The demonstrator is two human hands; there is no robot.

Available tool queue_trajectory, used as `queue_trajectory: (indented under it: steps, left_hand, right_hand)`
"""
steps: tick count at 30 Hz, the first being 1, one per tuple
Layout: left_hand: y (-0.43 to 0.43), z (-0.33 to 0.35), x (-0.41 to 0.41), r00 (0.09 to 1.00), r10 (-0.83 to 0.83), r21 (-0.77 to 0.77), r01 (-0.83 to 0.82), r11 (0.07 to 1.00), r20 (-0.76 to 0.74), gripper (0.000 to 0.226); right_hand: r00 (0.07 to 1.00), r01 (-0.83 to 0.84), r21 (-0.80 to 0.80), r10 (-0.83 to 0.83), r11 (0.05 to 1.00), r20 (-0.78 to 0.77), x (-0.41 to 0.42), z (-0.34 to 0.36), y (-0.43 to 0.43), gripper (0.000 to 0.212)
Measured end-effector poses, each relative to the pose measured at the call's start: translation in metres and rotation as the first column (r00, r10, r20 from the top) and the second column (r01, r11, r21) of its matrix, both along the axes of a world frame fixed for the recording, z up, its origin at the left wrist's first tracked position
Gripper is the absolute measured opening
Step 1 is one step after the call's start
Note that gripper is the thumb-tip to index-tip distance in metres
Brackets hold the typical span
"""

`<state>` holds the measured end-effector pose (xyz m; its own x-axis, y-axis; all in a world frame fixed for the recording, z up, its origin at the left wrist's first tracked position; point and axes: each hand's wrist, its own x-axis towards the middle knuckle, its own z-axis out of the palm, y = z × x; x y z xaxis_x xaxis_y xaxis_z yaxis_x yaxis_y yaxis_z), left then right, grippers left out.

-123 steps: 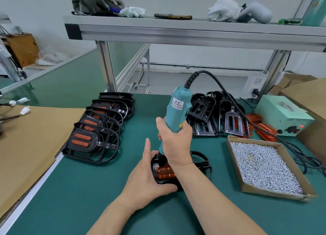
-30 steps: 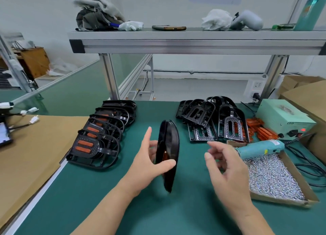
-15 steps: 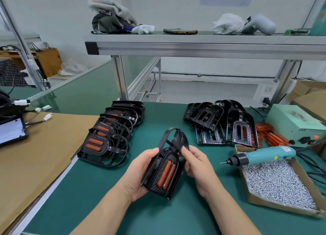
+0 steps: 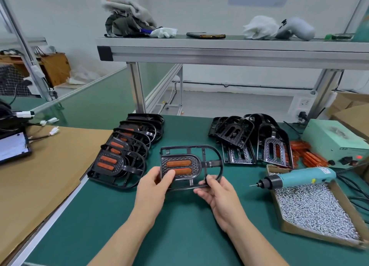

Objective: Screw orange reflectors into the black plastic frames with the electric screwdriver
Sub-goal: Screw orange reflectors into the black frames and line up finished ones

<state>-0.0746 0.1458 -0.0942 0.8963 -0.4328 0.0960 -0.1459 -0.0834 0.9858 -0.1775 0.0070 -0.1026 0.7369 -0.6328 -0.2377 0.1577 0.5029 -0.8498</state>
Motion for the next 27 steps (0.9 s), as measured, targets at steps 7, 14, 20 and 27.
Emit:
queue_trajectory:
  steps: [7,14,20,27]
  left_hand:
    - [0.004,0.002,0.002,0.997,0.03,0.036,-0.032,0.999,0.072,0.035]
    - [0.021,0.003,0.01,0.954,0.255,-0.002,-0.258,0.966,0.157,0.024]
    - [0.07,0.001,0.052,0.895,0.405,0.028,-0.417,0.909,0.189,0.02]
    - [0.126,-0.018,0.101,0.81,0.563,0.031,-0.575,0.818,0.161,0.028]
  right_hand:
    - [0.999,0.021,0.067,-0.025,0.998,0.046,-0.002,0.002,-0.001,0.009]
    - [0.997,-0.08,-0.076,0.08,0.994,-0.004,-0.007,0.003,0.003,0.018]
    - [0.994,-0.109,-0.097,0.109,0.989,-0.01,-0.012,0.004,-0.002,0.024]
    - [0.992,-0.126,-0.161,0.121,0.979,-0.04,-0.009,0.001,0.001,0.022]
